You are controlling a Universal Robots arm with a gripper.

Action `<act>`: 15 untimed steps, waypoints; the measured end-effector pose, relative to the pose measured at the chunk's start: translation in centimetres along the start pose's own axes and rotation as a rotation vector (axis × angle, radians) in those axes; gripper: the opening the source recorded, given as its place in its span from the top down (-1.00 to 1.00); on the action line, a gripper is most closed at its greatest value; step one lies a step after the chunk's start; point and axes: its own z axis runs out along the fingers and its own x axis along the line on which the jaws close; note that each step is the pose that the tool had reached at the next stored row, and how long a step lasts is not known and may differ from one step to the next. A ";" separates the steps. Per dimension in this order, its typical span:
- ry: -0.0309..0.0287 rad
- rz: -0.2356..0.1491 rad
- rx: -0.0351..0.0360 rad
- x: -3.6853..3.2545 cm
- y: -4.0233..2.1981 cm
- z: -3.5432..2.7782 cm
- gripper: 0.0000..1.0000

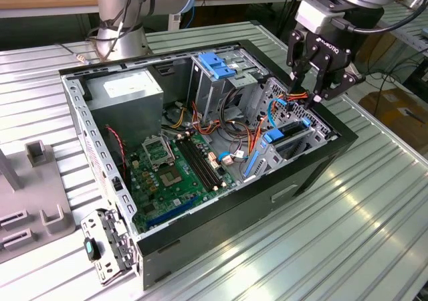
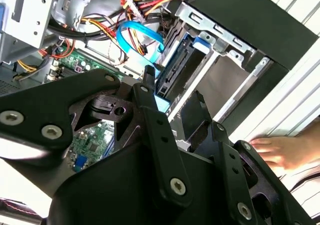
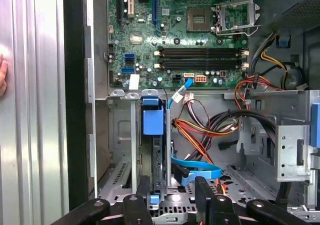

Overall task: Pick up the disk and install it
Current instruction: 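Insert the first disk wire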

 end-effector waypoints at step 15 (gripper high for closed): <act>0.0001 0.000 0.0000 -0.38 -0.25 0.03 0.03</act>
